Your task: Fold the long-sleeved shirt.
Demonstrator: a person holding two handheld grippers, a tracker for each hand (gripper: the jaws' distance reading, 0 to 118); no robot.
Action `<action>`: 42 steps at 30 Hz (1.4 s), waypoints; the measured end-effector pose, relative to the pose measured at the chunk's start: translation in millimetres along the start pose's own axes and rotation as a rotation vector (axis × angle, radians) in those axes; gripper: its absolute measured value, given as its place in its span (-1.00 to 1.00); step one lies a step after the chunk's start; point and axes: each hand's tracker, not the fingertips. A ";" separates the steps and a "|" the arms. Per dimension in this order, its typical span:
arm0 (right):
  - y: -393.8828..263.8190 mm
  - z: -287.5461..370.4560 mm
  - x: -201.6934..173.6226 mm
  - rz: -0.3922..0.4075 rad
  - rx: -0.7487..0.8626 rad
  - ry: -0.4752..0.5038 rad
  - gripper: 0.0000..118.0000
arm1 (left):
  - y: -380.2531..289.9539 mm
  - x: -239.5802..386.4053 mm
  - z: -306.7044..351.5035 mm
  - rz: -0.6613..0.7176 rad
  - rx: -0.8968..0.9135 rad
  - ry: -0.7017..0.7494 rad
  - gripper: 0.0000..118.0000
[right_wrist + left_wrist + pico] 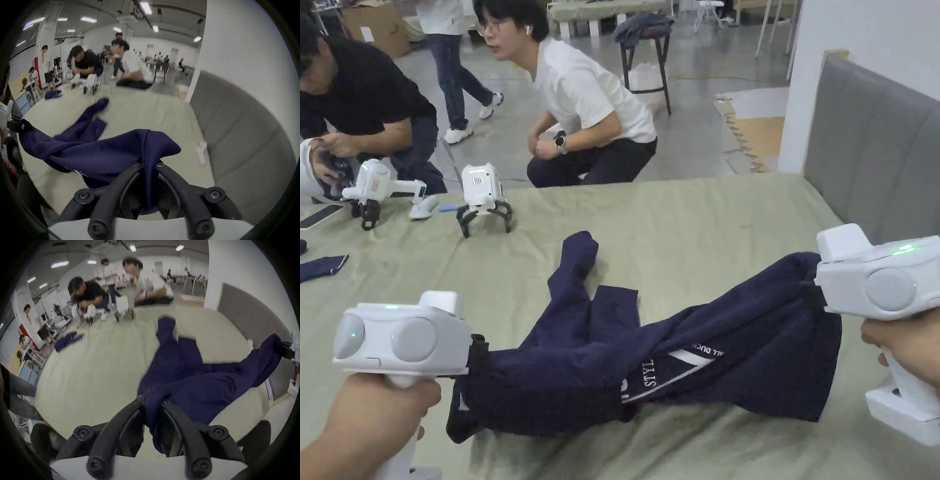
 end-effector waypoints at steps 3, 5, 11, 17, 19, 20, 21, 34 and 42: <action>-48.6 -0.8 -10.9 0.033 -0.114 0.044 -0.88 | -45.8 5.4 -19.5 -0.019 -0.116 -0.019 -0.73; -74.6 -16.9 -10.6 0.074 -0.205 0.082 -0.88 | -71.3 10.0 -28.1 -0.071 -0.171 -0.005 -0.73; -128.8 8.7 -22.5 0.141 -0.428 0.195 -0.87 | -121.1 2.3 -55.3 -0.103 -0.298 -0.038 -0.73; -151.1 2.2 -34.9 0.116 -0.473 0.212 -0.78 | -136.9 3.6 -71.4 -0.078 -0.293 -0.021 -0.19; -150.4 7.7 -39.7 0.141 -0.476 0.203 0.30 | -132.1 -2.0 -75.3 -0.073 -0.286 -0.012 0.69; -143.2 13.1 -41.5 0.153 -0.470 0.208 0.77 | -123.4 -5.1 -64.0 -0.057 -0.212 -0.007 0.81; -133.5 22.0 -40.3 0.151 -0.420 0.228 0.95 | -113.0 -7.4 -50.7 -0.051 -0.146 -0.005 0.80; -35.0 174.4 -106.9 -0.218 0.624 -0.017 0.40 | -55.7 28.8 145.6 0.356 0.831 0.093 0.56; -38.1 178.7 -134.2 -0.166 0.613 -0.018 -1.00 | -60.9 54.5 132.5 0.159 0.827 0.132 -0.96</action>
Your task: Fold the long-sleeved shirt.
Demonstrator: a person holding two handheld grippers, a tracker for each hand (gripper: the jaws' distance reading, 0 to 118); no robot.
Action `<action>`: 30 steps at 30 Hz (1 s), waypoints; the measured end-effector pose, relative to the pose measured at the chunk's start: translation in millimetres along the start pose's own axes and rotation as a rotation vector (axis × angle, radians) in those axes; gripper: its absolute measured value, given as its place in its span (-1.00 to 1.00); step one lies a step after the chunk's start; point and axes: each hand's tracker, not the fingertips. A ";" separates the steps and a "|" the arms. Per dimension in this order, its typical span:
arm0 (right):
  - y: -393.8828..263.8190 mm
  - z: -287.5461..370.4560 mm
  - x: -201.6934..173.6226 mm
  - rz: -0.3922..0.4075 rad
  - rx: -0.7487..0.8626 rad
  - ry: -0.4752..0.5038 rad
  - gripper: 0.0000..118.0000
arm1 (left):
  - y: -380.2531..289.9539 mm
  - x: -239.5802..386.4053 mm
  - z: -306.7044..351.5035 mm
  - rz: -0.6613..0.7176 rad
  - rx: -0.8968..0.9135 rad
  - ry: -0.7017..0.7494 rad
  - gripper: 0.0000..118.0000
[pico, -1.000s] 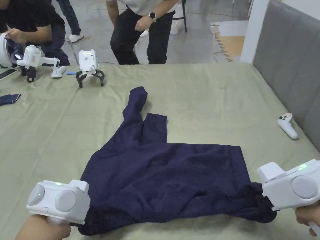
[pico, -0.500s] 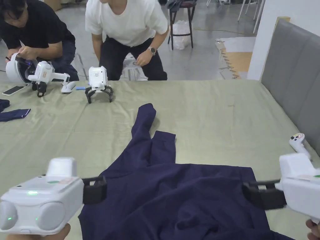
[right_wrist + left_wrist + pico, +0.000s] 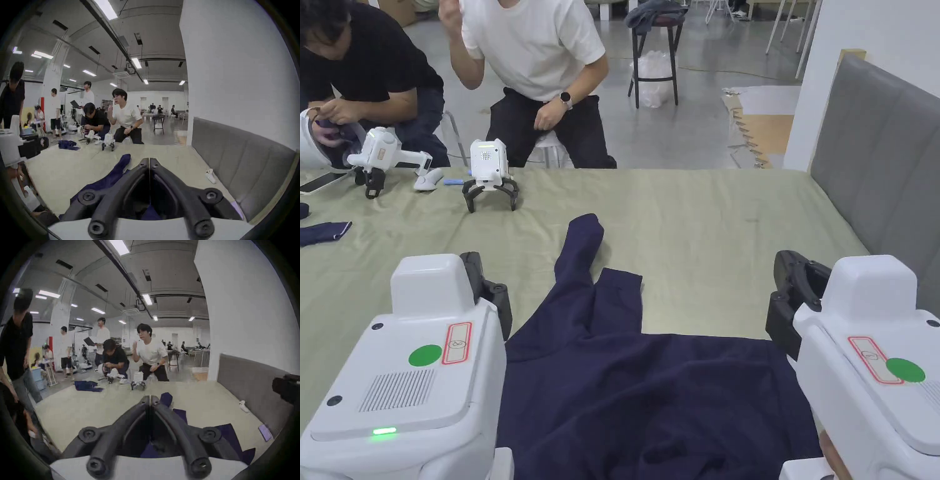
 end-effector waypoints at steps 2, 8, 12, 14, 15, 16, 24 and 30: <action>-5.0 -3.9 0.3 -0.003 -0.033 0.000 -1.00 | -2.9 -5.0 -5.9 0.023 -0.043 -0.041 -0.96; -9.2 -2.8 3.7 0.003 -0.045 0.003 -1.00 | 9.9 -14.1 -36.2 -0.008 -0.152 -0.091 -0.96; -9.3 -4.6 7.3 0.000 -0.043 0.002 -1.00 | 20.5 -29.4 -111.8 -0.039 -0.289 -0.151 -0.63; -10.7 -7.1 9.6 -0.011 -0.049 0.006 -1.00 | 15.4 -32.8 -159.0 -0.045 -0.435 -0.189 -0.06; -12.7 -8.7 9.3 -0.010 -0.051 0.007 -1.00 | 8.4 -32.5 -182.2 -0.045 -0.528 -0.214 0.42; -14.0 -10.0 9.0 -0.008 -0.053 0.006 -1.00 | -0.2 -32.7 -200.9 -0.043 -0.596 -0.232 0.71; -27.3 -30.9 10.7 0.010 -0.109 0.003 -1.00 | -134.6 -36.0 -297.5 -0.057 -0.906 -0.130 0.81; -46.3 -48.4 10.1 0.048 -0.195 -0.015 -1.00 | -182.0 -40.2 -327.7 0.077 -0.948 -0.094 0.57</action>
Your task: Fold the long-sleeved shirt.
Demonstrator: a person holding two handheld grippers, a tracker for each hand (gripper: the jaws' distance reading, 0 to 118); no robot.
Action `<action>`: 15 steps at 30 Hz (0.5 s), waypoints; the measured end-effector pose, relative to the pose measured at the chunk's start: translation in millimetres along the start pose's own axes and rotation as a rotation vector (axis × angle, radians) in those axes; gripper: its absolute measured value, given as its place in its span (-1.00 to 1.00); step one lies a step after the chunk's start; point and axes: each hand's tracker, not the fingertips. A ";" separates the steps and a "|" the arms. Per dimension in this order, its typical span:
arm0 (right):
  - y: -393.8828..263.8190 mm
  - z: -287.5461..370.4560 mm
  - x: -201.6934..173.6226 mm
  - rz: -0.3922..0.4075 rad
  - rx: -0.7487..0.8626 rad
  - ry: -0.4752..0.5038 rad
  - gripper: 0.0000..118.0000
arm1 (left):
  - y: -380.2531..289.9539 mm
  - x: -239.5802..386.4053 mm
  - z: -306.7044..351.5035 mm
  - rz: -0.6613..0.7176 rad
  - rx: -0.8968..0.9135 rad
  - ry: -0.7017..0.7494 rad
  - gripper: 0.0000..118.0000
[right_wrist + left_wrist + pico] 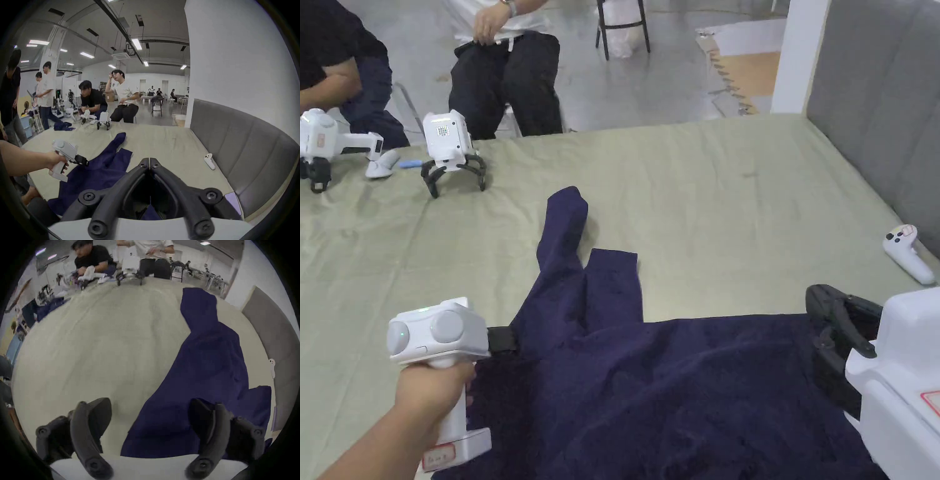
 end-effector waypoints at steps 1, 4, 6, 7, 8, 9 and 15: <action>-3.1 -4.6 0.4 0.005 -0.011 -0.003 -1.00 | -4.5 3.1 -6.3 -0.035 -0.037 -0.008 0.54; -6.9 -16.0 3.8 -0.015 -0.037 -0.010 -1.00 | -7.6 1.0 -16.5 -0.170 -0.027 0.058 0.36; -7.7 -21.2 5.4 -0.023 -0.039 -0.009 -1.00 | -4.8 -0.3 -11.7 -0.148 -0.026 0.045 0.16; -8.6 -25.1 6.8 -0.023 -0.040 -0.004 -1.00 | -5.3 0.5 -7.0 -0.180 -0.007 0.067 -0.11; -9.1 -27.7 7.9 -0.023 -0.041 -0.004 -1.00 | -6.6 0.9 -4.6 -0.204 0.012 0.084 -0.51; -10.7 -33.6 12.0 -0.028 -0.047 -0.005 -1.00 | -8.4 1.4 -3.2 -0.217 0.027 0.104 -0.96; -27.7 -133.5 72.3 -0.083 -0.221 -0.069 0.23 | -24.6 14.9 -8.0 -0.324 0.022 0.140 -0.96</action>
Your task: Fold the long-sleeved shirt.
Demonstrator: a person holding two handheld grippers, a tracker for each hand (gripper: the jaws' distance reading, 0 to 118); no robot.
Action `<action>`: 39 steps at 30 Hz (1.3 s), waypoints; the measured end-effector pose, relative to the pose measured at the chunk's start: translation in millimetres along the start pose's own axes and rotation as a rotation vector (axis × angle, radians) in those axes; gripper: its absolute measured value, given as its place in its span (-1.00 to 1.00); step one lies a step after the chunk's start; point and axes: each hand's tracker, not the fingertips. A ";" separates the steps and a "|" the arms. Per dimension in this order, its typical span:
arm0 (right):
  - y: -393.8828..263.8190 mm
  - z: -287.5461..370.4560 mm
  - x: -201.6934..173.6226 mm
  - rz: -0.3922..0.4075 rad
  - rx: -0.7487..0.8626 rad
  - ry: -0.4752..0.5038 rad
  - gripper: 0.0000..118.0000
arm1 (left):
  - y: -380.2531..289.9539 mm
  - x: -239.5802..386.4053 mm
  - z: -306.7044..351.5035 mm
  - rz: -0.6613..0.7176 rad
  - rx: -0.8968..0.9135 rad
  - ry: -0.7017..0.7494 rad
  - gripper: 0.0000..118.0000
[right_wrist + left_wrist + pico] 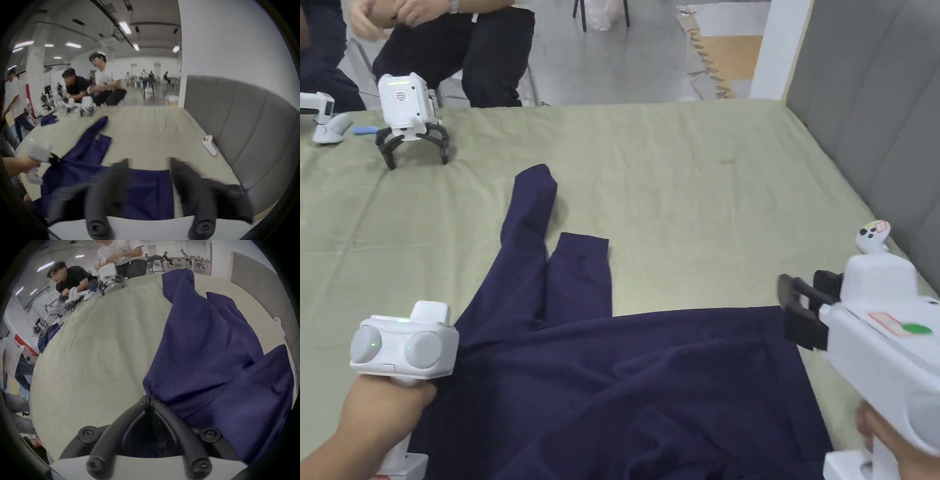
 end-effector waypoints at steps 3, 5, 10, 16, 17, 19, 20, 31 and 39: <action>-4.5 -93.5 30.6 0.023 -0.245 0.004 0.92 | 3.6 2.3 -5.8 -0.002 -0.011 0.017 -0.96; -12.4 -137.6 42.8 -0.001 -0.366 0.038 0.80 | 2.8 2.2 -7.6 -0.009 -0.014 0.023 -0.96; -39.0 -199.1 53.6 -0.008 -0.524 0.019 0.79 | 4.5 -2.5 -9.1 -0.028 -0.022 0.014 -0.96; -53.0 -199.0 34.1 0.103 -0.505 0.056 0.38 | 4.0 1.6 -15.1 -0.062 -0.004 0.034 -0.96; -49.4 -193.8 33.3 0.082 -0.511 0.068 0.31 | 4.5 1.5 -15.5 -0.066 -0.005 0.037 -0.96; -42.1 -192.8 27.7 0.118 -0.492 0.075 -0.09 | 6.2 2.5 -15.3 -0.066 -0.009 0.042 -0.96; -39.9 -192.0 23.4 0.138 -0.485 0.095 -0.45 | 5.8 3.3 -15.0 -0.070 -0.009 0.046 -0.96; -3.6 -102.7 39.0 0.157 -0.248 0.146 -0.87 | 17.0 -22.7 95.7 0.023 0.232 0.000 -0.96; 58.5 -15.6 77.0 0.025 -0.026 0.176 -0.87 | 36.5 -29.4 227.7 0.009 0.435 -0.017 -0.96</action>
